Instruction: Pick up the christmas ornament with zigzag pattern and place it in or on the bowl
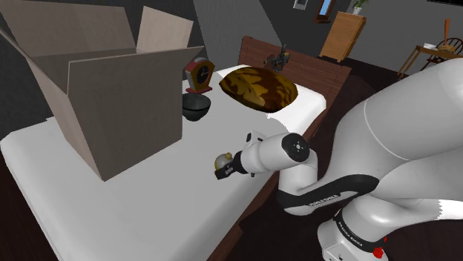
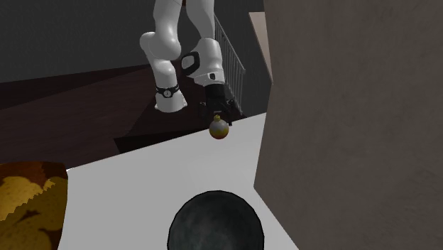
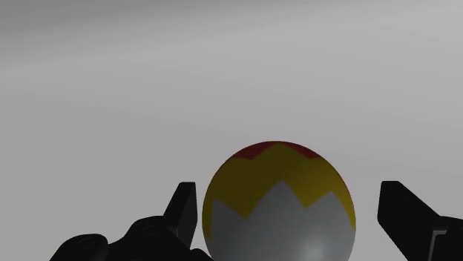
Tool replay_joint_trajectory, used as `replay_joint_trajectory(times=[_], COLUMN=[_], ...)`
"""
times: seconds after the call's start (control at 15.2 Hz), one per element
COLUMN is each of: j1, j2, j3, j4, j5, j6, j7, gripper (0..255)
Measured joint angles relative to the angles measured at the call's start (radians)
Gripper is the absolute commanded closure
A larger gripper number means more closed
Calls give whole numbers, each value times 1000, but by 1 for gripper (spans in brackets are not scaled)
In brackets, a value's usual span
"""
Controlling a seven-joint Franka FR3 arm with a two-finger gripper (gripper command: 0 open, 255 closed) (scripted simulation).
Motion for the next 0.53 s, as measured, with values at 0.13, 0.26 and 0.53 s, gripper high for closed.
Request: replay_joint_trajectory(times=[0.13, 0.26, 0.53], j1=[-36, -43, -46], j2=[-2, -2, -2], j3=[29, 36, 38], j4=[8, 10, 11], j5=[-6, -7, -7], j6=[8, 10, 10], j7=[4, 5, 6], gripper=[0, 0, 255])
